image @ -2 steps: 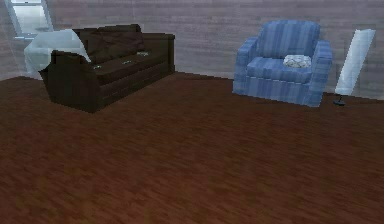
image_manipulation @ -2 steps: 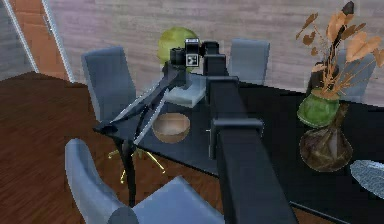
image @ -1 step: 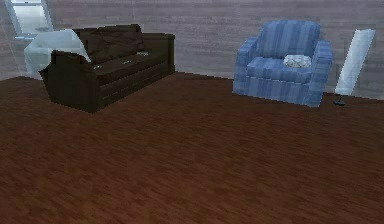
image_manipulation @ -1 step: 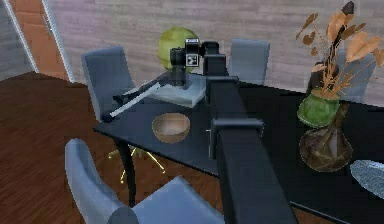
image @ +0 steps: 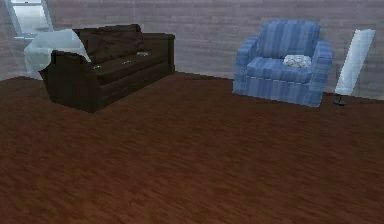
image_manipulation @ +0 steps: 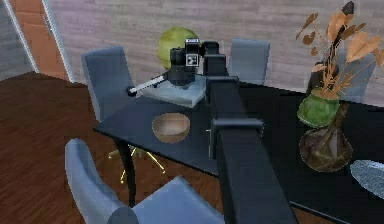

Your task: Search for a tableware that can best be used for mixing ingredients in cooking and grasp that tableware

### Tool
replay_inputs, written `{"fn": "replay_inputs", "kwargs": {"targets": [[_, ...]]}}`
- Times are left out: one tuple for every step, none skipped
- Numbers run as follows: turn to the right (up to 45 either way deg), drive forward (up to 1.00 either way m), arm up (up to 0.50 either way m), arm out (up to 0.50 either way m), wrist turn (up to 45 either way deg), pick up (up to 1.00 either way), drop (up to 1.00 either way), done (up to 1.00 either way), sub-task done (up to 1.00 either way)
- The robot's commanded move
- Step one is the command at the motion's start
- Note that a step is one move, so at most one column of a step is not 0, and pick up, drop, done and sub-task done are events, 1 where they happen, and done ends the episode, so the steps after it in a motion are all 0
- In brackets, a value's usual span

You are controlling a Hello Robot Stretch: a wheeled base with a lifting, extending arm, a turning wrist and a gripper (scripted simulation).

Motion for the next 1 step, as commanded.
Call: {"fn": "replay_inputs", "kwargs": {"targets": [[0.0,0.00,0.00,0.00,21.0,0.00,0.00,0.00,0.00]]}}
